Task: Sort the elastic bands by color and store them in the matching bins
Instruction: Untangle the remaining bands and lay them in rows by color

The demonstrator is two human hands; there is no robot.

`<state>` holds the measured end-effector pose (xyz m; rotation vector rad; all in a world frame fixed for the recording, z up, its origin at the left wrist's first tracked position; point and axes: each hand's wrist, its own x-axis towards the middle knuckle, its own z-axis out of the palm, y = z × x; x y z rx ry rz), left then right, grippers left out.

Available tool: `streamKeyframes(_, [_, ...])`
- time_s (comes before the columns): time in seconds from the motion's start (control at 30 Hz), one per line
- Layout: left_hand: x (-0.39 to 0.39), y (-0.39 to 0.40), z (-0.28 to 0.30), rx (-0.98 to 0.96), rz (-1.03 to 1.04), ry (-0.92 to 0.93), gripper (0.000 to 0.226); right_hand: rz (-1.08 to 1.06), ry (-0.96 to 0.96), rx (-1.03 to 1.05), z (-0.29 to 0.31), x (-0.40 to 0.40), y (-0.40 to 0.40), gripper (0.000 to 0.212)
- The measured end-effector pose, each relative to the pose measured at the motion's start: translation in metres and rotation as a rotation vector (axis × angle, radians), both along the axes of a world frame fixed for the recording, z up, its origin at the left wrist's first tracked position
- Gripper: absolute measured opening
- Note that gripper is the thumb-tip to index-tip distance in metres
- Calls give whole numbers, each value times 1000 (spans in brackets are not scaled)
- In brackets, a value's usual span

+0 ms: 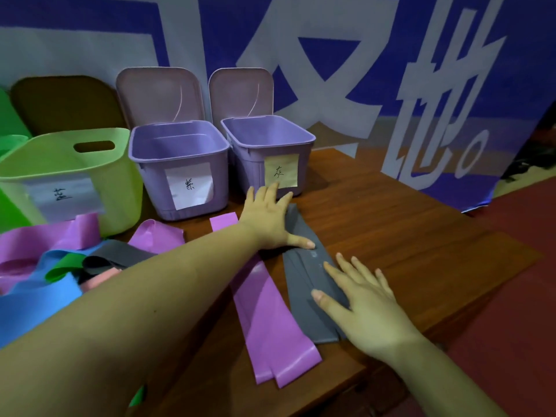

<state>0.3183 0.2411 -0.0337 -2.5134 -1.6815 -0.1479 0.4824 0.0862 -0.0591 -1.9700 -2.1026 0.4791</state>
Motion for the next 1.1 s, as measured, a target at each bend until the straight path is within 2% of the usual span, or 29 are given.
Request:
streamKeyframes(0.07, [1,-7,-1,146,-115,15,105,9,-10,-6,0,0,-1,67])
streamKeyframes(0.13, [1,-17,-5,101,-184,28,85,17,-25,-15,1,-1,-2,69])
streamKeyframes(0.2, [0,-27,-11,-102,-145,60,85,17,-38,-26,2,-2,-2,72])
streamKeyframes(0.27, [-2,-34,-11,-206,-85,93,89,14,-54,-33,3,-5,-3,73])
streamKeyframes(0.43, [-21,-67,14,-180,-59,-89,81,7,-24,-107,15,-5,-2,69])
streamKeyframes(0.57, [-76,-122,33,-112,-54,-1,78,35,-108,2,31,-23,-8,73])
streamKeyframes(0.67, [-136,-173,33,-125,1,76,92,196,-11,104,36,-69,-14,73])
streamKeyframes(0.77, [-193,-211,34,-174,95,34,128,370,161,187,32,-128,-18,66])
streamKeyframes(0.8, [-210,-217,34,-164,146,1,129,411,211,213,29,-147,-17,62])
streamKeyframes(0.93, [-256,-226,34,-81,320,-180,94,483,408,255,25,-217,-10,42])
streamKeyframes(1.03, [-272,-211,31,-16,362,-284,68,412,560,237,25,-253,8,33])
streamKeyframes(1.1, [-274,-193,33,47,368,-331,50,354,580,254,25,-271,26,31])
